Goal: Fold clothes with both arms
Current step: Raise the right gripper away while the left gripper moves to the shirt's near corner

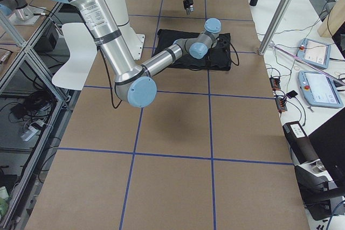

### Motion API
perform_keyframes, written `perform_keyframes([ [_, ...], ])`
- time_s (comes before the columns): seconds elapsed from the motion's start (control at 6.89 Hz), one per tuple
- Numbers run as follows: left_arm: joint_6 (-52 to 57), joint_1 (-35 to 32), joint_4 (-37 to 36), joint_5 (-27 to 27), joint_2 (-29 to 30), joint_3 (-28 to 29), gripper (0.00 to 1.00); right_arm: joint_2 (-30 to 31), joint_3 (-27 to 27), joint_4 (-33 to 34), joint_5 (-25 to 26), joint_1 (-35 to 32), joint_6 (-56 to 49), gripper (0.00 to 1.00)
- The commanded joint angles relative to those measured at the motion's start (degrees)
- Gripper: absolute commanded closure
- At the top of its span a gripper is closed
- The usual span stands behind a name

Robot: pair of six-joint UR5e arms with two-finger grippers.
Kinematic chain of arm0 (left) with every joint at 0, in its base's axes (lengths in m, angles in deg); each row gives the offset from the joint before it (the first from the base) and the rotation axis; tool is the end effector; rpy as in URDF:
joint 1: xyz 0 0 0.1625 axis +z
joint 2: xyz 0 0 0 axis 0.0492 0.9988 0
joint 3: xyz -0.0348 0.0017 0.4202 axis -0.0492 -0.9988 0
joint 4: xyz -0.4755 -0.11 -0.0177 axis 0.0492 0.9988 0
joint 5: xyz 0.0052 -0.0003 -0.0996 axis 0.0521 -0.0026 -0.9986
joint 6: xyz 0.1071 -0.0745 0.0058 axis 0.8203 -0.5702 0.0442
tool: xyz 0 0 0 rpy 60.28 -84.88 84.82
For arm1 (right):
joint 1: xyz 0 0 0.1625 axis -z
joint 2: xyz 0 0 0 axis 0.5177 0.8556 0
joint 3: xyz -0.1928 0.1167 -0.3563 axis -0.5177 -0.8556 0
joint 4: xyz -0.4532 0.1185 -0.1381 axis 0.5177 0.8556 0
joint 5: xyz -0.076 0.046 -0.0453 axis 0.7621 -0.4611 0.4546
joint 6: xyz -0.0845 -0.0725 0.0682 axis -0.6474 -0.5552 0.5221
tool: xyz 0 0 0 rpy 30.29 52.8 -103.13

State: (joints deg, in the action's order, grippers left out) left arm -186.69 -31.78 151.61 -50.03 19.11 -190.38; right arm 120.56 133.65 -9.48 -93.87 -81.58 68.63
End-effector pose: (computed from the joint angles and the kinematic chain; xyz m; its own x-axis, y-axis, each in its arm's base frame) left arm 0.4819 -0.4452 0.2597 -0.0363 -0.2294 -0.9727 0.2835 0.9310 -0.2301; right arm -0.4330 -0.6014 0.2906 0.4999 -0.0461 0.8649 -0.0147 0.9980 0.0617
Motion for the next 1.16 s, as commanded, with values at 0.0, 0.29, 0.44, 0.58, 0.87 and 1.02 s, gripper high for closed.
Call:
perform_keyframes([
  [0.0, -4.2, 12.0, 2.1, 9.7, -3.5, -0.6, 0.00, 6.1, 8.1, -0.4, -1.8, 0.7, 4.4, 0.00],
  [0.29, -4.2, 15.9, -2.9, 12.1, -6.2, -0.8, 0.00, 6.6, 10.4, -0.4, -1.6, 2.5, 8.0, 0.00],
  [0.44, -4.2, 16.5, -4.7, 12.1, -6.1, -0.9, 0.00, 6.5, 10.4, -0.4, -1.6, 3.0, 8.3, 0.00],
  [0.58, -4.4, 18.2, -4.9, 12.2, -6.0, -0.8, 0.00, 6.4, 10.3, -0.4, -1.6, 3.1, 8.2, 0.00],
  [0.87, -7.4, 22.6, -4.9, 14.5, -5.1, -0.3, 0.01, 6.2, 10.1, -0.4, -1.6, 3.1, 8.1, 0.00],
  [1.02, -7.4, 23.1, -4.9, 14.8, -4.7, -0.3, 0.05, 6.2, 10.0, -0.4, -1.7, 3.1, 8.0, 0.00],
])
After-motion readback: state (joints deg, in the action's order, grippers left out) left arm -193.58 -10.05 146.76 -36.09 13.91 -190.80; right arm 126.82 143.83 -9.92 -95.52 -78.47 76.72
